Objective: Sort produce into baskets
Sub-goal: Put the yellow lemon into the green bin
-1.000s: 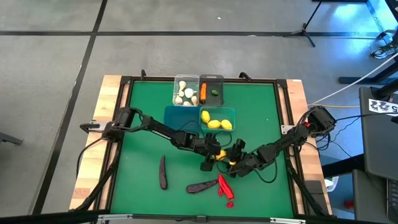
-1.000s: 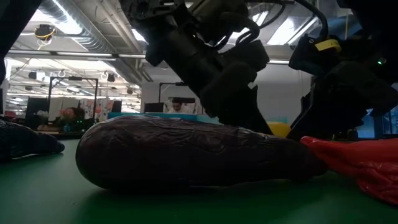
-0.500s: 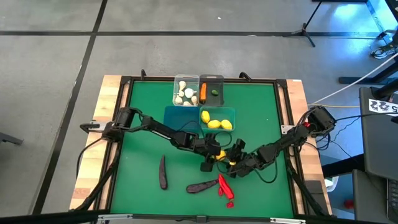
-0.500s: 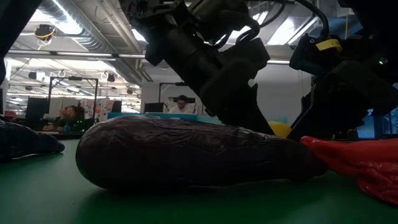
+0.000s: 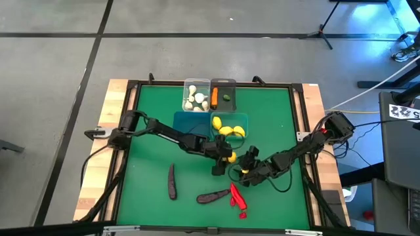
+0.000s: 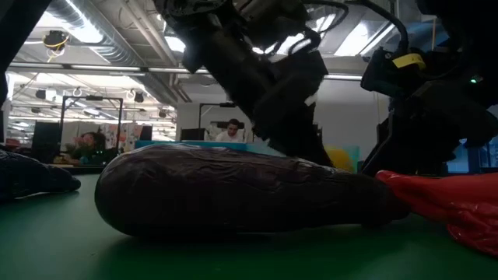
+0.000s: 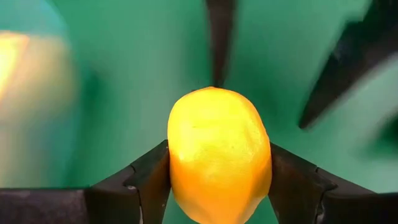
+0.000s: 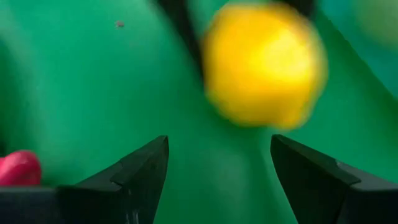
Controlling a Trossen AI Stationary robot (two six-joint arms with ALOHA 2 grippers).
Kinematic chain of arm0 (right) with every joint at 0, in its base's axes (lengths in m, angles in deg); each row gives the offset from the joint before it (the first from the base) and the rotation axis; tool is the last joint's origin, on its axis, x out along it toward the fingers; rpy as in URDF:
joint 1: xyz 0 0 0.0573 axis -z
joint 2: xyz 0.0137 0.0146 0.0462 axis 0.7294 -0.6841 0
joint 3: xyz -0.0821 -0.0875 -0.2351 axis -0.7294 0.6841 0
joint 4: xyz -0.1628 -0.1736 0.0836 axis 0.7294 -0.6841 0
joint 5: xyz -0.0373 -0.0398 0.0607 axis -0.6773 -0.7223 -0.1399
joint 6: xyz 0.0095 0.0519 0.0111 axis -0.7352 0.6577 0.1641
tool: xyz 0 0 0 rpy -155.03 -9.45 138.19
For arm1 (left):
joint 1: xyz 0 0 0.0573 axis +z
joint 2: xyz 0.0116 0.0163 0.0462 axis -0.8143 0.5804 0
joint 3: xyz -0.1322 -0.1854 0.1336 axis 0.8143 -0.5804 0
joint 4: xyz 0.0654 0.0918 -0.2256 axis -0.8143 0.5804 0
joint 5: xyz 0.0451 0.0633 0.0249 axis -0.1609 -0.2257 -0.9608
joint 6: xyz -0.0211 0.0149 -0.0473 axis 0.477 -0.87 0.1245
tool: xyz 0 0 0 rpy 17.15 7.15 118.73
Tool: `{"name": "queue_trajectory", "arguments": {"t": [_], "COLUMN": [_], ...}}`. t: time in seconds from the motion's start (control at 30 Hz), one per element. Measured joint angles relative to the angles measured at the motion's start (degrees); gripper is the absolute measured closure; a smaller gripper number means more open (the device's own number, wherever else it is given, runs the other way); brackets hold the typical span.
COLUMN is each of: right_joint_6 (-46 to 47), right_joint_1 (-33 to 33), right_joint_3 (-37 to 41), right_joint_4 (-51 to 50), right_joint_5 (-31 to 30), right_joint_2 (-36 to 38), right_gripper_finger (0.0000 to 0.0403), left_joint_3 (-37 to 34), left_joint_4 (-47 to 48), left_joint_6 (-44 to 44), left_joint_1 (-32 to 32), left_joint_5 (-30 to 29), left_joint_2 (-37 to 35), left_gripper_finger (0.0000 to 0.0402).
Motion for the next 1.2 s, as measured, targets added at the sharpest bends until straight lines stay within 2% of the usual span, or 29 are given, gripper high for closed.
{"name": "queue_trajectory", "arguments": {"t": [0.17, 0.3, 0.47, 0.63, 1.2], "right_joint_6": [2.9, 4.3, 4.5, 4.6, 4.6], "right_joint_1": [-0.1, -0.1, -0.1, -0.1, -0.1], "right_joint_3": [0.0, 0.0, 0.1, 0.0, 0.0], "right_joint_4": [-3.4, -4.9, -5.1, -5.2, -5.2], "right_joint_5": [0.4, 0.4, 0.1, -0.2, -0.2], "right_joint_2": [0.0, 0.0, 0.0, 0.0, 0.0], "right_gripper_finger": [0.0123, 0.0123, 0.0123, 0.0123, 0.0123], "left_joint_3": [0.0, 0.0, 0.0, 0.1, 0.0], "left_joint_4": [2.6, 4.8, 1.4, -2.3, -2.9], "left_joint_6": [0.8, -1.1, -2.8, -2.9, -1.0], "left_joint_1": [0.4, 0.2, 1.1, 3.9, 13.4], "left_joint_5": [-1.7, -7.8, -16.2, -16.5, -14.1], "left_joint_2": [-4.1, -7.9, -9.8, -9.2, -4.7], "left_gripper_finger": [0.0181, 0.0181, 0.0181, 0.018, 0.018]}}
